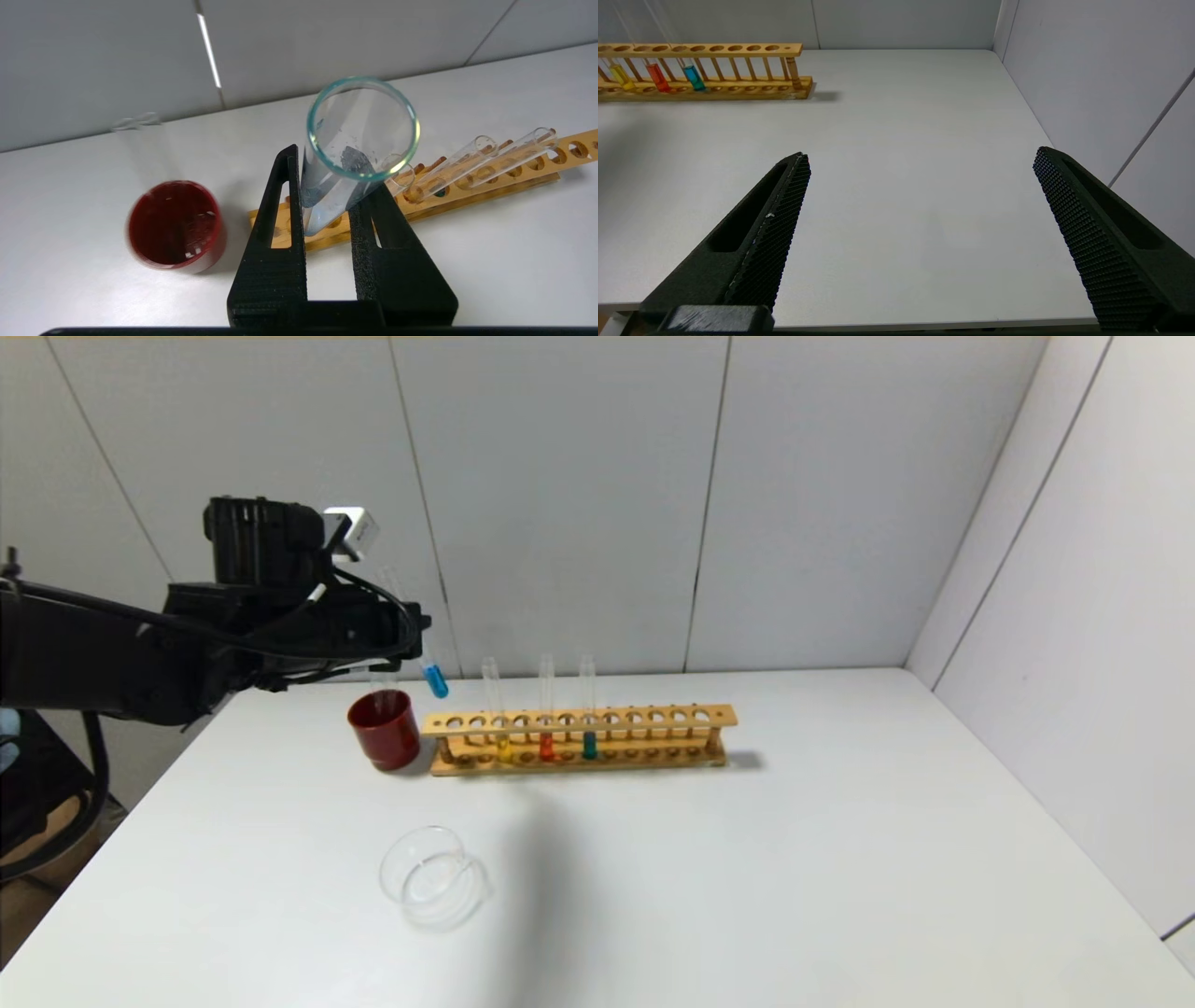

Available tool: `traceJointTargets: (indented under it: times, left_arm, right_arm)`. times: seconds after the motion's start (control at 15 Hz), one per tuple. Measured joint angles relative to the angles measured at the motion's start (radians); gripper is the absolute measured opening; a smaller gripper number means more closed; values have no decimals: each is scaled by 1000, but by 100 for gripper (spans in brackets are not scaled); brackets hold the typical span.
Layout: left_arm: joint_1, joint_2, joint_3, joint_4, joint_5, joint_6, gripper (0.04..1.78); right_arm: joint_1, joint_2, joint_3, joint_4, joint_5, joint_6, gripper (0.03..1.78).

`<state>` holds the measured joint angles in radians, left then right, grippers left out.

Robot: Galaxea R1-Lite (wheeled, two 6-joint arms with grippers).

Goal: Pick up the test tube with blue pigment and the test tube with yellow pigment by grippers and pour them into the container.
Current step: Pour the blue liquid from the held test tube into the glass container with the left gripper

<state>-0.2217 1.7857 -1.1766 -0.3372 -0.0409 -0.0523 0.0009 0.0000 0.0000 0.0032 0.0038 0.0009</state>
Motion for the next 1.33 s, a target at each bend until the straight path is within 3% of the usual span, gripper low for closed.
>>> traceJointTargets:
  times: [0.27, 0.73, 0.93, 1.13, 1.33]
  left_arm:
    - [-8, -190, 97, 39, 126, 74, 32]
    - [-7, -515, 403, 36, 156, 119, 32]
    - [-5, -649, 550, 37, 159, 126, 32]
    - [20, -730, 655, 43, 152, 229, 32]
    - [41, -754, 699, 51, 57, 282, 32]
  right_arm:
    - [1, 0, 0, 0, 0, 0, 175]
    - [0, 0, 0, 0, 0, 0, 175]
    - [0, 0, 0, 0, 0, 0, 175]
    - [0, 0, 0, 0, 0, 0, 175]
    - [0, 0, 0, 0, 0, 0, 175]
